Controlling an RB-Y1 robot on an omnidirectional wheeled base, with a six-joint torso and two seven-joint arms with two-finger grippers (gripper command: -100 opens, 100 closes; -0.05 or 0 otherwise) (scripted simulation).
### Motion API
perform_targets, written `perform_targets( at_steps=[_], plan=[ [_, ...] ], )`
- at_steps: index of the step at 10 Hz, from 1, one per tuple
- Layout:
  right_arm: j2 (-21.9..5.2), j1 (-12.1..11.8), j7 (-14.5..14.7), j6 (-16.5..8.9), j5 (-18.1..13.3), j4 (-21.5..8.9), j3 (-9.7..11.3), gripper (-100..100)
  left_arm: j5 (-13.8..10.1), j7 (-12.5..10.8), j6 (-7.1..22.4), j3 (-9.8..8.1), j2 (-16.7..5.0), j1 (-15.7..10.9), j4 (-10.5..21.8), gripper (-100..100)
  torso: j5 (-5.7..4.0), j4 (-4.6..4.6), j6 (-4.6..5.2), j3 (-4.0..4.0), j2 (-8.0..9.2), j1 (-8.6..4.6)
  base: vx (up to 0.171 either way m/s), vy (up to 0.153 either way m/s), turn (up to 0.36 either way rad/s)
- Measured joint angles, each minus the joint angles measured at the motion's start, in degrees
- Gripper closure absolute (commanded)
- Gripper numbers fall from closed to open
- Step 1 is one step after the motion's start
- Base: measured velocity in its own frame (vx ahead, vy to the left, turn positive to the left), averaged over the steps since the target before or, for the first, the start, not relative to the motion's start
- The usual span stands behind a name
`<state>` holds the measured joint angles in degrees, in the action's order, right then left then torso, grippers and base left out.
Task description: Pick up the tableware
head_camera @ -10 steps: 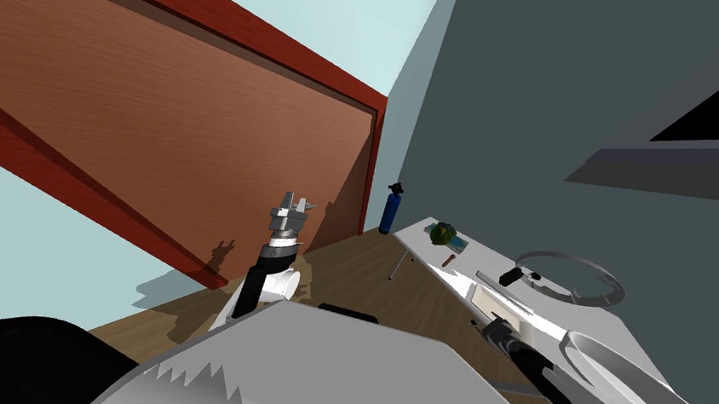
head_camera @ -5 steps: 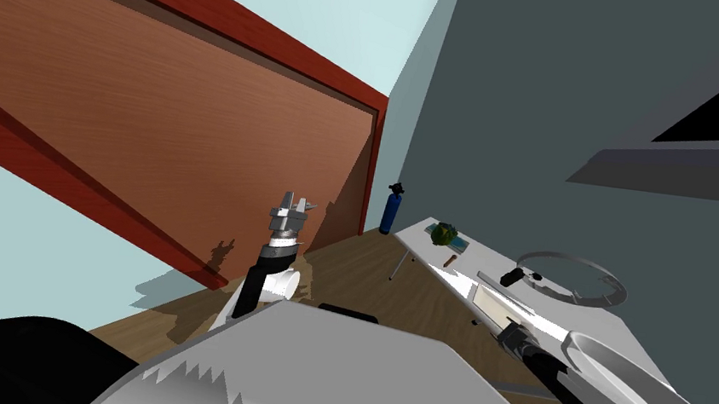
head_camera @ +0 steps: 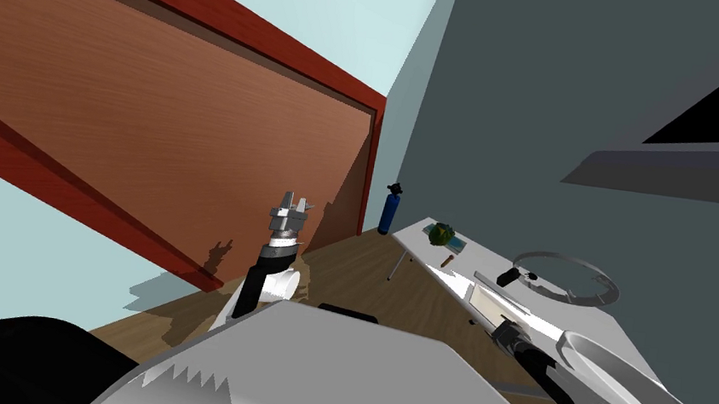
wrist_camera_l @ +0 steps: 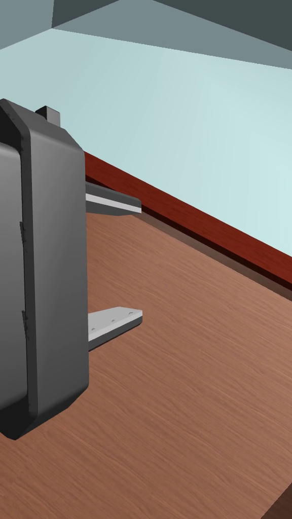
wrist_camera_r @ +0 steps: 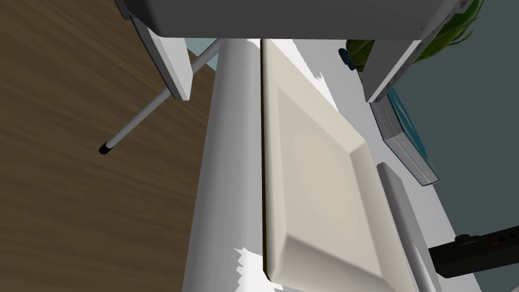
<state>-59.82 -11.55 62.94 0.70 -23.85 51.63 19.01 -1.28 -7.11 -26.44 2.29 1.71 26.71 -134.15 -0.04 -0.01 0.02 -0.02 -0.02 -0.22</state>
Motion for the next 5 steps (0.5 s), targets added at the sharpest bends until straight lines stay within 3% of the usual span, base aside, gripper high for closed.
perform_targets(
  at_steps=[4, 5],
  plan=[
    [-0.01, 0.0, -0.01, 0.01, 0.01, -0.01, 0.0, 100, 0.0, 0.0, 0.0, 0.0, 0.0, 0.0, 0.0, 0, 0.05, 0.02, 0.0, 0.06, 0.1, 0.18, 0.0, 0.0, 0.0],
    [-0.01, 0.0, -0.01, 0.01, 0.01, -0.01, 0.0, 0, 0.0, 0.0, 0.0, 0.0, 0.0, 0.0, 0.0, 0, 0.05, 0.03, 0.0, 0.06, 0.1, 0.18, 0.0, 0.0, 0.0]
  ],
)
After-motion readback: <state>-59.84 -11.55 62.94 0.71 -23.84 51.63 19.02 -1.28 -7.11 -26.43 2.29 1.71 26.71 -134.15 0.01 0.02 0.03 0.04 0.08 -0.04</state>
